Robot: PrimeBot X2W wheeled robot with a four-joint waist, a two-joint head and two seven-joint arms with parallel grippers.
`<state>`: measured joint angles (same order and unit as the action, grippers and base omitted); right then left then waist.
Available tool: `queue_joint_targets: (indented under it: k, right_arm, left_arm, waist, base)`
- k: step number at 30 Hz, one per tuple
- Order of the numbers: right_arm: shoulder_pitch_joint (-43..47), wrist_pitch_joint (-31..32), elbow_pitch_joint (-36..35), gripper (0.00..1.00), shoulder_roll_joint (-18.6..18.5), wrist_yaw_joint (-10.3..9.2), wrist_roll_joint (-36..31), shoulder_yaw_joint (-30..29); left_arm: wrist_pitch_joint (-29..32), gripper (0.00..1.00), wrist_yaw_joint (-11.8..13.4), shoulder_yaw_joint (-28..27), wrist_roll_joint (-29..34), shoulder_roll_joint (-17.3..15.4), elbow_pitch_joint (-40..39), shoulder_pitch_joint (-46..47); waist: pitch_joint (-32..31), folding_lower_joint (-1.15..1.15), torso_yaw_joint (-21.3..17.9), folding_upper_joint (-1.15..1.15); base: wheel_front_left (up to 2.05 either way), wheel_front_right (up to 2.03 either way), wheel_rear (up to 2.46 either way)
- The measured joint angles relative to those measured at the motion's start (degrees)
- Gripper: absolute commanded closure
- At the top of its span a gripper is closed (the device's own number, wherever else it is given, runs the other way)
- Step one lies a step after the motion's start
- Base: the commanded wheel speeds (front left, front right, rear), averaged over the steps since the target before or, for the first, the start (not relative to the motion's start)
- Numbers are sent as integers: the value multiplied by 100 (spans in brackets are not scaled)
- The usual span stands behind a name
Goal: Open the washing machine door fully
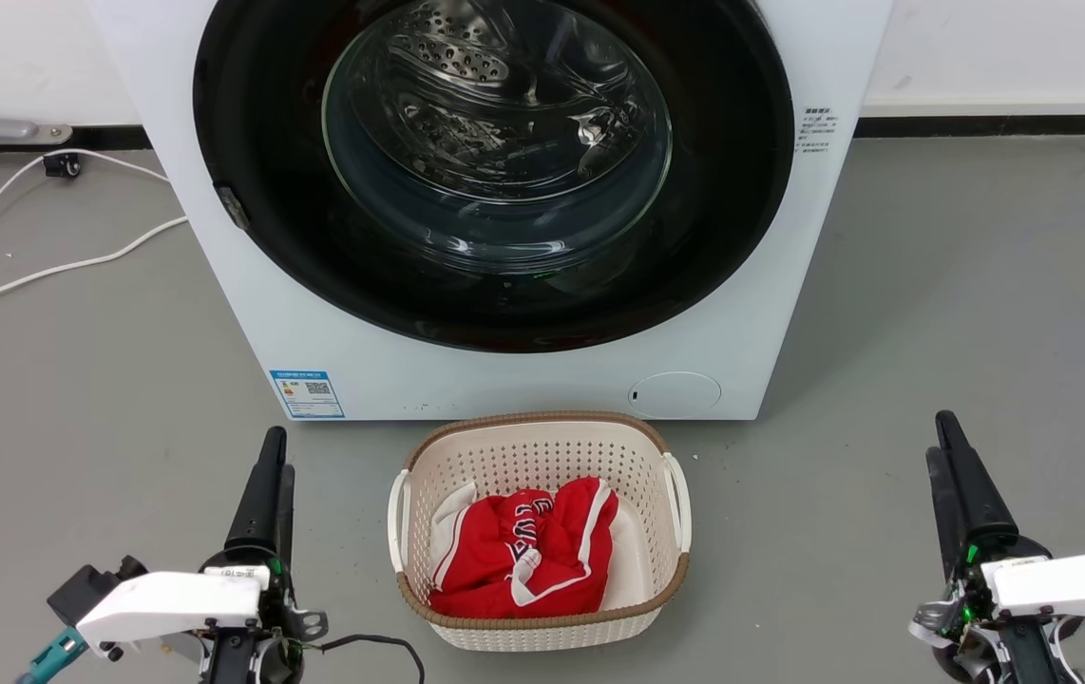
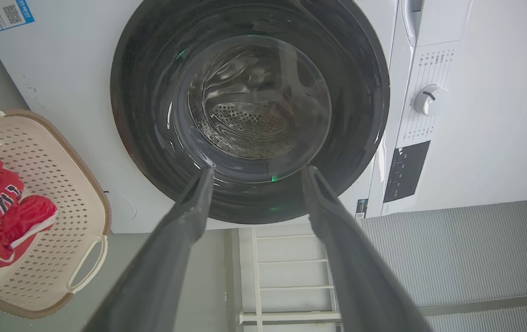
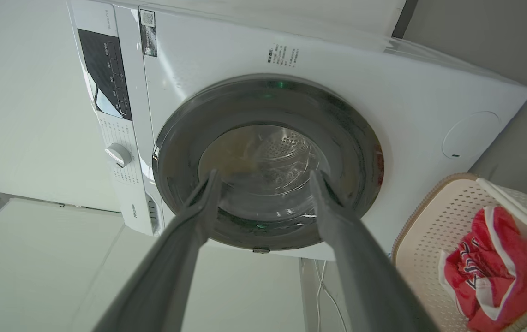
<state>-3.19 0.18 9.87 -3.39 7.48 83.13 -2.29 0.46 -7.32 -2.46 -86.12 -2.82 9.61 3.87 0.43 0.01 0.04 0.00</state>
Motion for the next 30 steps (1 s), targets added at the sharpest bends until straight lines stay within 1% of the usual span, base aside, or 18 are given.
queue_joint_targets:
  k: [10, 20, 25, 30]
  right_arm:
    - [13, -214, -410, 0, 4, 0, -1674, 81]
    - [119, -405, -619, 0, 9, 0, -3301, 164]
    - [190, -500, -633, 0, 10, 0, -3927, 172]
    - [217, -578, -644, 0, 12, 0, -4415, 192]
  left_arm:
    - [-224, 0, 0, 67, 1306, -7, -545, 24]
    - [-420, 0, 0, 91, 2685, -27, -750, 18]
    - [-508, 0, 0, 100, 3406, -69, -780, -10]
    - [-581, 0, 0, 132, 4049, -102, -814, -25]
  waist:
    - [21, 0, 0, 0]
    - [15, 0, -2, 0]
    - [17, 0, 1, 0]
    - [16, 0, 8, 0]
  base:
    - [0, 0, 0]
    - [0, 0, 0]
    - [0, 0, 0]
    - [0, 0, 0]
